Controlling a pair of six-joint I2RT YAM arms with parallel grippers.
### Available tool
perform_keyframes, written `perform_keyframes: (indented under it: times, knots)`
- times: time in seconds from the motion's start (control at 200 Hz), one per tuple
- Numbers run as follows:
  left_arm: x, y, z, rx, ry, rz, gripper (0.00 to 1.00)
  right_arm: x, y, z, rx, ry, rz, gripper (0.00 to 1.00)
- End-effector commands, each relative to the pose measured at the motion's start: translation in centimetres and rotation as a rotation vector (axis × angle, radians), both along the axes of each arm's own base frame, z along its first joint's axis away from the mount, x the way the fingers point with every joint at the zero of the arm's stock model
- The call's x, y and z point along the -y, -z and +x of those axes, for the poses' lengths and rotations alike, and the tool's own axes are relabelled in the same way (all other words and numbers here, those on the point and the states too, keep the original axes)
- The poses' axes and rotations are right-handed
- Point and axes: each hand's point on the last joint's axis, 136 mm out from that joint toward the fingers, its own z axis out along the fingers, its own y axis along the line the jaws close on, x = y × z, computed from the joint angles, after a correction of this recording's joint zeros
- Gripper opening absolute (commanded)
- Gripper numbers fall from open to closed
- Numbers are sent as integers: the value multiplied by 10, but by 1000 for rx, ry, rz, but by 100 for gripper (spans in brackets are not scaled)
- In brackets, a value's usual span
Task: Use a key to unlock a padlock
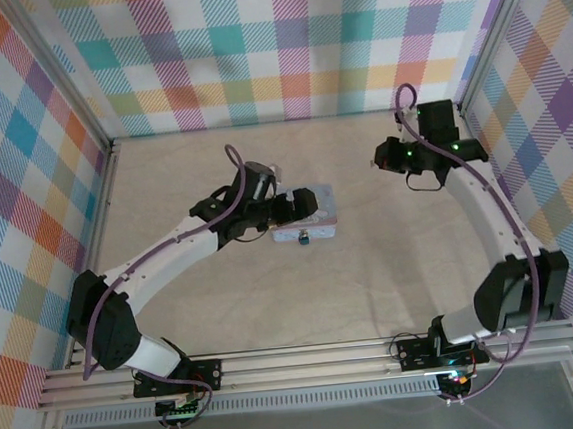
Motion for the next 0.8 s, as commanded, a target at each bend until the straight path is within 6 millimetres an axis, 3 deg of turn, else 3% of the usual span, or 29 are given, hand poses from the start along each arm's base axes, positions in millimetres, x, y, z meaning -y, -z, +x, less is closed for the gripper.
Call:
perform_keyframes:
  times: [0.0,0.13,0.31,0.42,0.545,0.795]
  knots:
    - [11,-58,7,155,82,-128,93,-27,-28,-37,-2,-125,149,1]
    - [28,-92,1,252,210,-252,82,-49,-52,-65,-1,-235,288,2]
    - [47,-126,-14,354,357,-400,80,-70,-68,-93,-13,-337,376,3]
    - [52,-136,-20,396,409,-462,81,-82,-71,-107,-35,-398,429,3]
    - [60,-146,-31,409,492,-530,65,-88,-70,-116,-50,-420,451,4]
    - [76,-142,-48,376,590,-549,55,-97,-77,-123,-54,-456,501,5]
